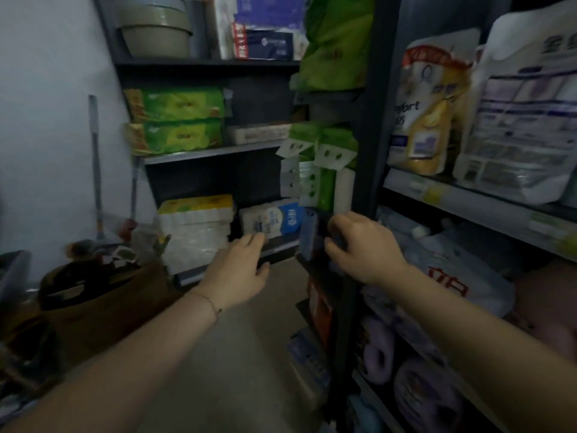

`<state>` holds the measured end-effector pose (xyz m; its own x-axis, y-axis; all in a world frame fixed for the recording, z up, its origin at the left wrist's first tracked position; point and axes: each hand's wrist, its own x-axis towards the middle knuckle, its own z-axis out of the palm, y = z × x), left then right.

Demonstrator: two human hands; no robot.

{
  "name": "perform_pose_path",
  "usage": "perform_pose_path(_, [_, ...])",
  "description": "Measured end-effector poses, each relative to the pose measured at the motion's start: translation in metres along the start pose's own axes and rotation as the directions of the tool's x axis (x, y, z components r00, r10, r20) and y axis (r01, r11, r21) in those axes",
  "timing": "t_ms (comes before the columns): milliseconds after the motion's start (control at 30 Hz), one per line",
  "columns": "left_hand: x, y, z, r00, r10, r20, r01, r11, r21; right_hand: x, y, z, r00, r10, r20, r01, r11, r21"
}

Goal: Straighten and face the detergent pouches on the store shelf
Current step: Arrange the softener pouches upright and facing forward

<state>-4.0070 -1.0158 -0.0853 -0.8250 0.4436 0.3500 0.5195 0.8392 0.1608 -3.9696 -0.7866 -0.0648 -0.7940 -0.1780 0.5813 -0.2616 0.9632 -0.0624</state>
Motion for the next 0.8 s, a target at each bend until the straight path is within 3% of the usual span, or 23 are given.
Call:
perform_pose_path(267, [0.094, 0.042, 0.011, 0.971, 0.236, -0.048, -0.24, 0.961, -0.137, 0.009, 0.075, -0.049, 0.982, 0.174, -0.068, -0.184, 0.965, -0.187])
perform_pose_path(400, [0.136, 0.083, 0.016, 0.935, 0.342, -0.089, -0.353, 0.919, -0.178, 0.018, 0.112, -0.065, 0.972, 0.12, -0.2, -0.177, 0.939, -0.296])
perform_pose_path(633, [0.217, 0.16, 0.02, 0.801, 0.548, -0.242, -0.588, 0.796, -0.147, 0.017, 0.153, -0.093, 0.912, 0.084, -0.401, -0.315, 0.77, -0.555])
perform_pose_path(800, [0.251, 0.22, 0.026, 0.682, 0.639, -0.355, -0.726, 0.652, -0.22, 0.002, 0.167, -0.103, 0.895, 0.133, -0.426, -0.391, 0.695, -0.604])
